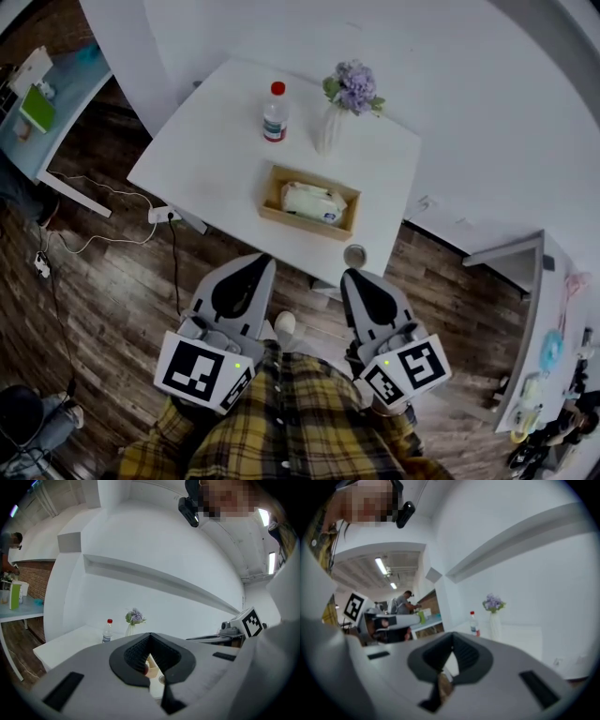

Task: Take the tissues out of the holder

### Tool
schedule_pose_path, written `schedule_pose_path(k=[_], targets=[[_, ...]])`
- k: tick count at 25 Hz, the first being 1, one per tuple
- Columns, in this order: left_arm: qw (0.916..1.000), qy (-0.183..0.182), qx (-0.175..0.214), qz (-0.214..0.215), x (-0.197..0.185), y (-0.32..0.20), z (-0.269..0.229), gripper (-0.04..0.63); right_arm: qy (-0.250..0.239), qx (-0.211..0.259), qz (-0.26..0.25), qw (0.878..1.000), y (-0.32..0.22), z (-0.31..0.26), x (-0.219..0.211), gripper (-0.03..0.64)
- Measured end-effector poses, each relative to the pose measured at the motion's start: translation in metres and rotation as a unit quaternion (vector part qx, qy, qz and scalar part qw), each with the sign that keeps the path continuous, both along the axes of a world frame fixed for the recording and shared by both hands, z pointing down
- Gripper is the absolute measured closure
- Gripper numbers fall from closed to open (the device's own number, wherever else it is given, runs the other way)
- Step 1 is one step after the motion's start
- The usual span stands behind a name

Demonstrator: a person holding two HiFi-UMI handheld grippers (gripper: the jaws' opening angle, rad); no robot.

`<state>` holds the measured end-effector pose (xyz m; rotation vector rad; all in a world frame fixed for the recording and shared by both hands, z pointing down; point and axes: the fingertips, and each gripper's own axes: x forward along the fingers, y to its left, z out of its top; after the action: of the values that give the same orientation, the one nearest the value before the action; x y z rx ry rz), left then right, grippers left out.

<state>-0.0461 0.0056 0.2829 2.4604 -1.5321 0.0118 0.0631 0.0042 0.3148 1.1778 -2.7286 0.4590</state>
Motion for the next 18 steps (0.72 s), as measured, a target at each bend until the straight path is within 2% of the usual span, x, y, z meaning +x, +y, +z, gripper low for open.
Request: schedule_pose_path(k=[8,14,18], targets=[[0.9999,-0.003,-0.015,0.002,-0.014,-0.042,0.012,0.591,0.0,-0.016,0.001,1.0,-0.039,0.012,-0.015,0.604],[0.999,-0.005,-0.015,0.042,-0.028,-0.105,0.011,0.591,0.002,-0.015,0.037,0.999,-0.094,0.009,-0.031,0.605],[0.9963,-0.006,-0.011,0.085,-0.035,-0.148,0.008,0.591,0.004,-0.013,0.075,0.997,-0.131,0.007,-0.042,0.605]])
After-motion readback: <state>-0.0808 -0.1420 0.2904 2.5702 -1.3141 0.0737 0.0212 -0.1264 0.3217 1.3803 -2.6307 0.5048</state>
